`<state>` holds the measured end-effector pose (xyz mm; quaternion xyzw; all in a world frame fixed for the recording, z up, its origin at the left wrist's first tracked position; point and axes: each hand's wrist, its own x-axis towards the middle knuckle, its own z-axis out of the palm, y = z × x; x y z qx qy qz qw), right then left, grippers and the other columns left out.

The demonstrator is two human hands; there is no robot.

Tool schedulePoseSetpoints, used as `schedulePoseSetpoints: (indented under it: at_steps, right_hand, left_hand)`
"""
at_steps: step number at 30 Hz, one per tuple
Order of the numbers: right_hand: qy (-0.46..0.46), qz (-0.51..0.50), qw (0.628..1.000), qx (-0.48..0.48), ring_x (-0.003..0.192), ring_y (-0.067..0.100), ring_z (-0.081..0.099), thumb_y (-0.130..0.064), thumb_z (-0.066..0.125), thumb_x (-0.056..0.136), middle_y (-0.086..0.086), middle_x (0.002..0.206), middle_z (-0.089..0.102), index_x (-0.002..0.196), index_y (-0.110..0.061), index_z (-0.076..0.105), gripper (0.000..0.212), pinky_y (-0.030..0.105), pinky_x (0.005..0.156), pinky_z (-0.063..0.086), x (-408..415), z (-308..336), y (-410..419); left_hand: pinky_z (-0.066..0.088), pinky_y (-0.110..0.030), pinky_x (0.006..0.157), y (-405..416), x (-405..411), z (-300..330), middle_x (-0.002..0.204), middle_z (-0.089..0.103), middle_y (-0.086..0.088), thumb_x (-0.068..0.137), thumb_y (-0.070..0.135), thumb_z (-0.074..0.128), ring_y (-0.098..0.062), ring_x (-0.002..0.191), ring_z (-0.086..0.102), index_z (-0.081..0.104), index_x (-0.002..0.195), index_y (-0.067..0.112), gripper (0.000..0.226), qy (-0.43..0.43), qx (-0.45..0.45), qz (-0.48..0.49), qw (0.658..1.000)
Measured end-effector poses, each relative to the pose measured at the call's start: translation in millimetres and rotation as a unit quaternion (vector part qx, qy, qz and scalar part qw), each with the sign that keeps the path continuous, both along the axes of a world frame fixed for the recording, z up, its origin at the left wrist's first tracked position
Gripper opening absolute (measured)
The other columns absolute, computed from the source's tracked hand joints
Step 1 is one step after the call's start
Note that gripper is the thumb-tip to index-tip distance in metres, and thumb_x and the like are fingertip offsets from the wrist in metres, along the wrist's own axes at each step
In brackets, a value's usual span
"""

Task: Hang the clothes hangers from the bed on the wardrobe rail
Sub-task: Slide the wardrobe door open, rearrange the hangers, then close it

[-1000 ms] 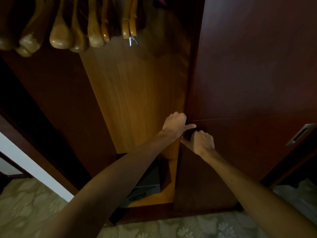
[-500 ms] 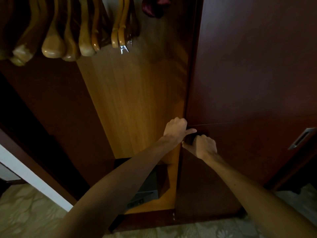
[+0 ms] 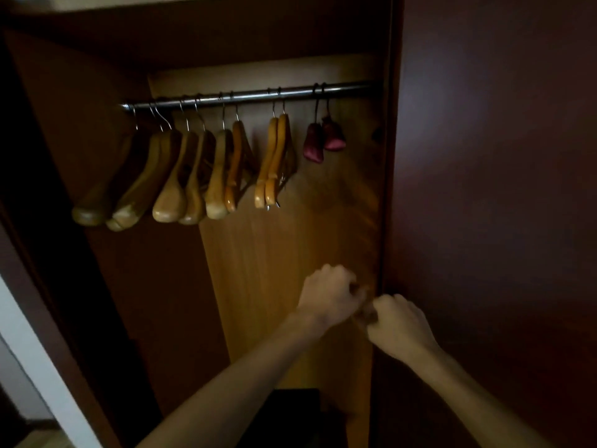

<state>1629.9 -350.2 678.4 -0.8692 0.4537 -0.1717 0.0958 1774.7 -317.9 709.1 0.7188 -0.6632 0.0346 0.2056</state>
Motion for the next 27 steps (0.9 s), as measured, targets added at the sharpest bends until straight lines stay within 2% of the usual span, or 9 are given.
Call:
schedulePoseSetpoints:
  at_steps: [2,5,8,10,13,17,20,24,27]
  right_hand:
    - [-0.043,0.014,0.999,-0.028,0.096,0.018,0.070,-0.046,0.062,0.090,-0.009,0.100,0.074,0.103,-0.031,0.076,0.023,0.029,0.073,0.049,18.2,43.1,9.2]
    - [-0.121,0.044,0.990,-0.058,0.093,0.011,0.069,-0.044,0.063,0.092,-0.013,0.104,0.073,0.109,-0.033,0.073,0.022,0.031,0.080,0.056,50.0,92.6,18.5]
    - [-0.171,0.054,0.977,-0.115,0.086,0.007,0.068,-0.039,0.064,0.093,-0.013,0.104,0.073,0.111,-0.032,0.073,0.021,0.028,0.075,0.057,87.3,129.0,24.0]
    - [-0.203,0.034,0.961,-0.185,0.084,0.008,0.070,-0.038,0.065,0.093,-0.010,0.101,0.074,0.110,-0.029,0.074,0.021,0.023,0.069,0.054,113.7,150.8,25.0]
    - [-0.247,-0.005,0.924,-0.290,0.090,0.011,0.071,-0.034,0.065,0.094,-0.005,0.104,0.075,0.109,-0.026,0.073,0.019,0.026,0.076,0.058,144.4,182.5,15.2]
    - [-0.258,-0.081,0.892,-0.363,0.106,0.020,0.066,-0.031,0.067,0.093,0.003,0.116,0.069,0.114,-0.018,0.070,0.026,0.033,0.083,0.056,167.3,225.9,-15.7]
    - [-0.197,-0.160,0.910,-0.329,0.121,0.029,0.056,-0.042,0.070,0.087,0.009,0.126,0.064,0.121,-0.012,0.067,0.045,0.040,0.088,0.052,173.2,252.2,-44.2]
    - [-0.105,-0.229,0.947,-0.200,0.116,0.031,0.058,-0.060,0.069,0.081,0.010,0.122,0.063,0.121,-0.013,0.062,0.062,0.041,0.089,0.052,172.6,260.8,-71.7]
    - [-0.043,-0.240,0.960,-0.138,0.115,0.030,0.060,-0.064,0.071,0.078,0.009,0.126,0.061,0.129,-0.014,0.055,0.073,0.038,0.087,0.050,174.2,255.5,-83.6]
  left_hand:
    - [0.060,-0.041,0.079,7.3,20.4,42.0,0.087,0.070,0.000,0.098,0.046,0.050,-0.019,0.083,0.068,0.071,0.096,0.022,0.032,-0.007,-0.060,0.015,0.998]
    - [0.060,-0.038,0.066,20.8,55.6,97.4,0.069,0.064,0.007,0.098,0.038,0.053,-0.011,0.063,0.064,0.069,0.084,0.024,0.026,-0.008,-0.168,0.033,0.985]
    - [0.057,-0.033,0.060,27.6,97.0,137.6,0.065,0.063,0.007,0.097,0.035,0.054,-0.010,0.059,0.063,0.068,0.078,0.024,0.027,-0.031,-0.251,0.057,0.966]
    - [0.058,-0.033,0.059,25.5,128.5,156.8,0.064,0.064,0.007,0.096,0.033,0.056,-0.010,0.059,0.063,0.070,0.079,0.023,0.024,-0.027,-0.275,0.072,0.958]
    - [0.060,-0.034,0.065,12.7,168.2,177.4,0.069,0.066,0.007,0.094,0.030,0.058,-0.010,0.065,0.064,0.072,0.083,0.023,0.020,-0.008,-0.292,0.076,0.953]
    - [0.049,-0.019,0.064,-20.8,190.1,199.7,0.086,0.068,0.004,0.097,0.024,0.060,-0.007,0.076,0.063,0.073,0.096,0.019,0.013,0.023,-0.263,0.052,0.963]
    - [0.056,-0.027,0.071,-59.0,187.4,217.1,0.090,0.070,0.000,0.097,0.026,0.059,-0.013,0.082,0.067,0.074,0.099,0.016,0.018,0.063,-0.236,0.028,0.969]
    - [0.047,-0.020,0.057,-104.6,169.3,234.3,0.084,0.067,-0.001,0.099,0.030,0.058,-0.008,0.069,0.061,0.069,0.089,0.012,0.024,0.107,-0.190,0.011,0.976]
    - [0.060,-0.030,0.071,-135.7,152.9,243.2,0.092,0.072,-0.007,0.100,0.037,0.055,-0.019,0.077,0.071,0.068,0.089,0.010,0.032,0.152,-0.129,0.019,0.980]
